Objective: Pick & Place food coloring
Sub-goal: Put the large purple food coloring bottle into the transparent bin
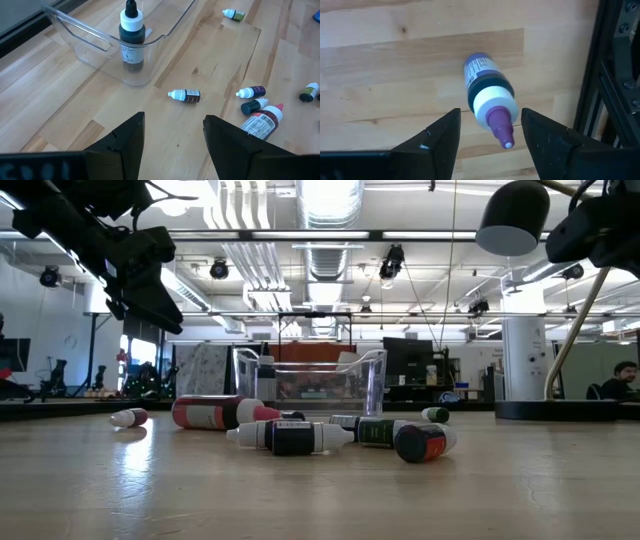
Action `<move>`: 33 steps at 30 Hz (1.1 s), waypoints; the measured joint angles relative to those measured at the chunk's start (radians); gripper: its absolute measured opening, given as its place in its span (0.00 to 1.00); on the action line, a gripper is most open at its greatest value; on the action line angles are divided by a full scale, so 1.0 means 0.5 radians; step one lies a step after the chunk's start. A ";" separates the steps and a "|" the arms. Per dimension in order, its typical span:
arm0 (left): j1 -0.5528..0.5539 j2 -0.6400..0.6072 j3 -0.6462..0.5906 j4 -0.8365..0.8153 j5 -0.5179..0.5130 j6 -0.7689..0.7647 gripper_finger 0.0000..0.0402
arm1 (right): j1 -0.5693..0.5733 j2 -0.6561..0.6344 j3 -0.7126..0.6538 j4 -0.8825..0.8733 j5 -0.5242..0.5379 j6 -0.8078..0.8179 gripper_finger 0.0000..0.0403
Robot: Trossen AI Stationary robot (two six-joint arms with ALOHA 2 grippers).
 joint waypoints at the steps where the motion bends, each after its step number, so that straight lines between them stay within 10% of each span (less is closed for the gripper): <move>1: 0.000 0.001 0.000 -0.001 0.000 0.000 0.44 | 0.000 0.000 0.000 -0.003 0.000 -0.004 0.48; 24: 0.000 0.001 0.000 -0.011 0.001 -0.001 0.44 | -0.047 0.002 0.115 -0.037 0.113 -0.182 0.28; 33: 0.000 0.001 0.000 -0.007 0.001 -0.003 0.44 | -0.299 0.085 0.588 -0.272 0.346 -0.902 0.28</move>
